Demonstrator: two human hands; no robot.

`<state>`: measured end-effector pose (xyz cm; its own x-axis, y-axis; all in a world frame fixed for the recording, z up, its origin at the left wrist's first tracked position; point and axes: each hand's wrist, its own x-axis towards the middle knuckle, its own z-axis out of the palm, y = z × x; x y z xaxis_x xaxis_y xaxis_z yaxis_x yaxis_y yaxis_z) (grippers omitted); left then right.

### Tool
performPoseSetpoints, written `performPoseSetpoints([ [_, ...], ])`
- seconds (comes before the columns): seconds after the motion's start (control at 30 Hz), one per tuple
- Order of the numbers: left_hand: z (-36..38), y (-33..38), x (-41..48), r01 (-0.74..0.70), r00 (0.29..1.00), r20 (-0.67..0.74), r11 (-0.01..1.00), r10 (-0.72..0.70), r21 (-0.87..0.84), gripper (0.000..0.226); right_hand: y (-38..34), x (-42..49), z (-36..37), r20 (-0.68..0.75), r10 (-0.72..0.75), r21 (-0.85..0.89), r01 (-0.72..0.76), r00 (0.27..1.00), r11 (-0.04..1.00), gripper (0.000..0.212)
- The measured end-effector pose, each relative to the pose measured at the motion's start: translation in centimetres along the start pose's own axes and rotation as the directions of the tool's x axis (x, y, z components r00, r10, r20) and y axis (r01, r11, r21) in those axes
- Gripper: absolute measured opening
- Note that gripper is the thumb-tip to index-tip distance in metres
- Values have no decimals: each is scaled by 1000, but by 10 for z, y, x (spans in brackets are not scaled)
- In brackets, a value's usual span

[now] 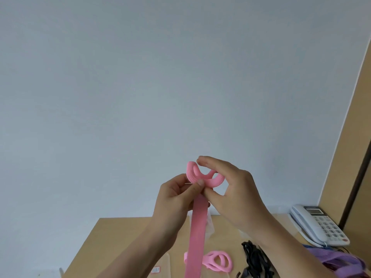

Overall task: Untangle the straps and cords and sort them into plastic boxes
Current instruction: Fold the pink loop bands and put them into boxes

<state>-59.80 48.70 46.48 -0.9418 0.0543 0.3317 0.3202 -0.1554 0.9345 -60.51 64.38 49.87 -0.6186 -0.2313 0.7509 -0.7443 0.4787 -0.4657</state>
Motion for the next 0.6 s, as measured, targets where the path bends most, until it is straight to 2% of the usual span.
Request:
performPoseSetpoints([
  [0.13, -3, -2, -3, -16, 1000, -24, 1000, 16, 0, 18, -1, -7, -3, 76, -9, -62, 14, 997, 998, 48],
  [0.23, -3, -5, -4, -7, 1000, -3, 999, 6, -43, 24, -3, -10, -3, 64, -49, -202, 61, 997, 978, 39],
  [0.37, -2, -17, -5, 16, 1000, 5, 994, -16, -108, 21, -4, -17, -1, 71, -77, -353, 97, 995, 930, 28],
  [0.5, -2, -24, -7, 34, 999, 7, 995, -34, -94, 23, 0, -22, -2, 65, -51, -408, 73, 997, 910, 26],
  [0.6, -2, -22, -10, 20, 1000, 23, 997, -18, -76, 21, 2, -18, -7, 72, -30, -354, 53, 997, 934, 22],
])
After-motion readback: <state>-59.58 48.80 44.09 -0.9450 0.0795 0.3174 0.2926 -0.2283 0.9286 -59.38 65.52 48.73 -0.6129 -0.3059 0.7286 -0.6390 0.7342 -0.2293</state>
